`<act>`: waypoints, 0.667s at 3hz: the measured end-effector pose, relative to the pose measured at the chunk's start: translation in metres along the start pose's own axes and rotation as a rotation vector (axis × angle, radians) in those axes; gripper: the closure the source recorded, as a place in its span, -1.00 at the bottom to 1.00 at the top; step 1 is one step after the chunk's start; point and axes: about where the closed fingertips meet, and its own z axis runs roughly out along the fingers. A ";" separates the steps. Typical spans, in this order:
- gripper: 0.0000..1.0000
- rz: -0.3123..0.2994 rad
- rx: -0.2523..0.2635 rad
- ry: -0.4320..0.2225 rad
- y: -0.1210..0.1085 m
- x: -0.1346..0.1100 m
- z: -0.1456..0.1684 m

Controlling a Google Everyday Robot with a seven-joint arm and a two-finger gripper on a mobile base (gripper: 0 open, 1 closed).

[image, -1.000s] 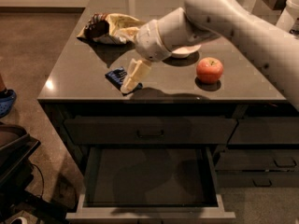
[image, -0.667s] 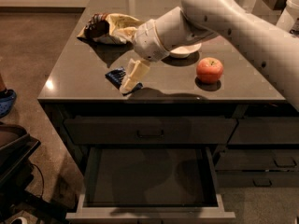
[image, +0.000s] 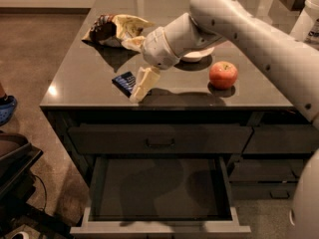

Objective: Place rxbar blueberry into middle drawer

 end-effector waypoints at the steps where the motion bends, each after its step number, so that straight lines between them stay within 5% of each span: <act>1: -1.00 0.028 -0.037 0.000 0.003 0.013 0.006; 2: -1.00 0.029 -0.038 0.000 0.003 0.013 0.006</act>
Offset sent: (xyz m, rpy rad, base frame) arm 0.0017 -0.0022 -0.0117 -0.0098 0.0364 0.0095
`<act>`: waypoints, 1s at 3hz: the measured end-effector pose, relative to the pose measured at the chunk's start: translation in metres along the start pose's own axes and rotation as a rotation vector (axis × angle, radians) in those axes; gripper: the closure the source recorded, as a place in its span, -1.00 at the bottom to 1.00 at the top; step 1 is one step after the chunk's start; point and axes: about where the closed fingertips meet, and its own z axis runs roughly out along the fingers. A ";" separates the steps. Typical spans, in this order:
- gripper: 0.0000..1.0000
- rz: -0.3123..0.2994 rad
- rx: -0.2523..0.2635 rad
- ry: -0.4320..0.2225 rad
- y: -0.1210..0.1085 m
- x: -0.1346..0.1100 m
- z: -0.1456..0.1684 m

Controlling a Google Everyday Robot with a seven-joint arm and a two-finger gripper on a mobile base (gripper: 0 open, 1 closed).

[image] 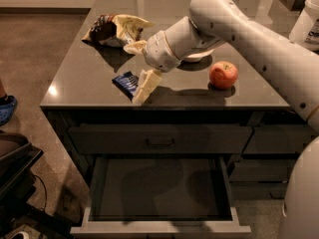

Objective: Place rxbar blueberry into middle drawer

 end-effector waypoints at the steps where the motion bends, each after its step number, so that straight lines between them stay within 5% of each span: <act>1: -1.00 0.029 -0.020 -0.037 -0.002 0.010 0.015; 3: -1.00 0.081 -0.070 -0.050 0.002 0.023 0.035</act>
Offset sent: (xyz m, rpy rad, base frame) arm 0.0108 0.0148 -0.0551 0.0483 0.1697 0.0252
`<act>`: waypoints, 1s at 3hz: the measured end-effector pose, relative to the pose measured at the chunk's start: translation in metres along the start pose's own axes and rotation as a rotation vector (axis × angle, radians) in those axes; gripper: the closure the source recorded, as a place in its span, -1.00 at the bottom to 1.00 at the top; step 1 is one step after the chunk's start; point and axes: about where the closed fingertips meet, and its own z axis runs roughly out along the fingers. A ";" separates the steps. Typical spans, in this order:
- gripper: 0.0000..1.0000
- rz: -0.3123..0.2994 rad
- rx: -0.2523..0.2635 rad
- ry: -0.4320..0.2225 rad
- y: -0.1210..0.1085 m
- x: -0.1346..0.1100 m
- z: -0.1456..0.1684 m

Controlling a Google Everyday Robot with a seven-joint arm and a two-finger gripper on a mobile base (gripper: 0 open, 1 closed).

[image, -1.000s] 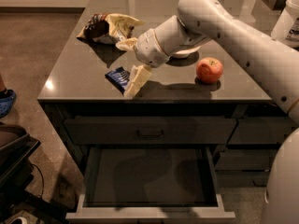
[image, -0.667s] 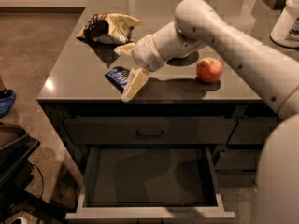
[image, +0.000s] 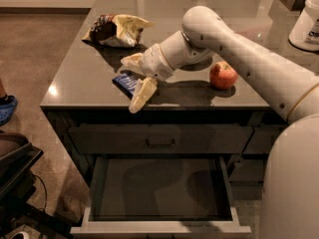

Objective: Place rxbar blueberry into middle drawer

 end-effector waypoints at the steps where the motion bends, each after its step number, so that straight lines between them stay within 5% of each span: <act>1: -1.00 0.048 -0.026 0.077 0.007 0.005 -0.006; 3: -0.94 0.063 -0.055 0.103 0.012 0.008 -0.003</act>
Offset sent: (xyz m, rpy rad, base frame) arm -0.0048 -0.0069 -0.0014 -0.0687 0.0283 -0.0135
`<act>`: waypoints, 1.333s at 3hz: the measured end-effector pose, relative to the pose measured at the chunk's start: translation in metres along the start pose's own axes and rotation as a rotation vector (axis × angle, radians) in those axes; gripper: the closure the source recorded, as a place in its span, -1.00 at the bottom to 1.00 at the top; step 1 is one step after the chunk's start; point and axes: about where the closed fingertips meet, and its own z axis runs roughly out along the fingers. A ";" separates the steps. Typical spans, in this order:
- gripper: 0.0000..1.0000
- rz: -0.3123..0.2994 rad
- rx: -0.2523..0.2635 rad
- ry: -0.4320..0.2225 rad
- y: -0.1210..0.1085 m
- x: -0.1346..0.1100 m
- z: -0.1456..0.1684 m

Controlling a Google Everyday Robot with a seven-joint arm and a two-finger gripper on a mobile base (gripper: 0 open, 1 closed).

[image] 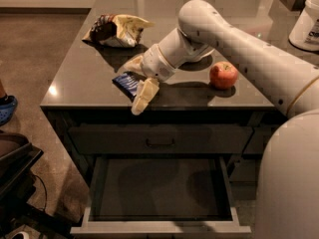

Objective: Place rxbar blueberry into middle drawer

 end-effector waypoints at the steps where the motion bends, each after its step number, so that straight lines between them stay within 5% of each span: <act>1: -0.58 0.000 0.000 0.000 0.000 0.000 0.000; 4: 0.82 0.000 0.000 0.000 0.000 0.000 0.000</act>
Offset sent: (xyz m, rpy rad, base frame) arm 0.0000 0.0000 0.0000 0.0000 0.0000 0.0000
